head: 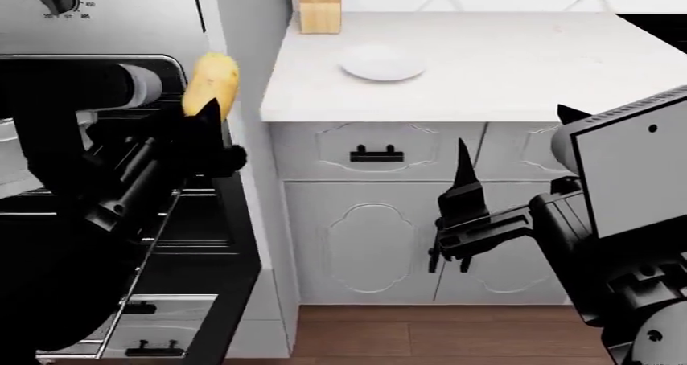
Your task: Place the potato on the top rack of the oven.
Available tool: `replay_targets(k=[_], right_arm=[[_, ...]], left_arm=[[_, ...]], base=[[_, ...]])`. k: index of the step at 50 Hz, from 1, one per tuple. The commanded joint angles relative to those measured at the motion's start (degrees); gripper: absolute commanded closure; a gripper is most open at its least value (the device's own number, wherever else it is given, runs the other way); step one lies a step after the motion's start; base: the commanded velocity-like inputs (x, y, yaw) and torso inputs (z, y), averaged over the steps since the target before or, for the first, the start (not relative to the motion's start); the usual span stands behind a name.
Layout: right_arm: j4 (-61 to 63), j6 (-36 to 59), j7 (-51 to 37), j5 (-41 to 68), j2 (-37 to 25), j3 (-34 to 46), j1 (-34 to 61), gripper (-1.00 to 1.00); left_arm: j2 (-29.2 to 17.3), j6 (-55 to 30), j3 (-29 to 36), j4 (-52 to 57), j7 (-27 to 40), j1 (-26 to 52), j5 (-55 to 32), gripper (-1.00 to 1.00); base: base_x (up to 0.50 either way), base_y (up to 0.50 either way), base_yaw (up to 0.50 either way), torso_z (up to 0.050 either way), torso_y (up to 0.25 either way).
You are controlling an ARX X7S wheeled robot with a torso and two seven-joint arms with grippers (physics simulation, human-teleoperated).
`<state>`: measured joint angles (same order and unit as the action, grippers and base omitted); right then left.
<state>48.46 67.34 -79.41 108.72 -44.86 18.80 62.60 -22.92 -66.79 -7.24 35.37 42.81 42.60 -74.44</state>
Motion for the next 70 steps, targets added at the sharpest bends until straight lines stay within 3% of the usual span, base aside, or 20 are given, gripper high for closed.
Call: replay_targets(k=[1, 70], right_arm=[[-0.1, -0.3, 0.4, -0.9, 0.1, 0.4, -0.2, -1.00], [1.3, -3.4, 5.2, -6.4, -1.6, -1.7, -5.0, -1.00]], left_arm=[[-0.5, 1.5, 0.6, -0.9, -1.2, -0.6, 1.6, 1.00], [-1.9, 4.4, 3.5, -1.7, -2.3, -2.5, 3.9, 1.00]], base=[[0.00, 0.50, 0.00, 0.000, 0.000], [0.00, 0.48, 0.00, 0.000, 0.000]])
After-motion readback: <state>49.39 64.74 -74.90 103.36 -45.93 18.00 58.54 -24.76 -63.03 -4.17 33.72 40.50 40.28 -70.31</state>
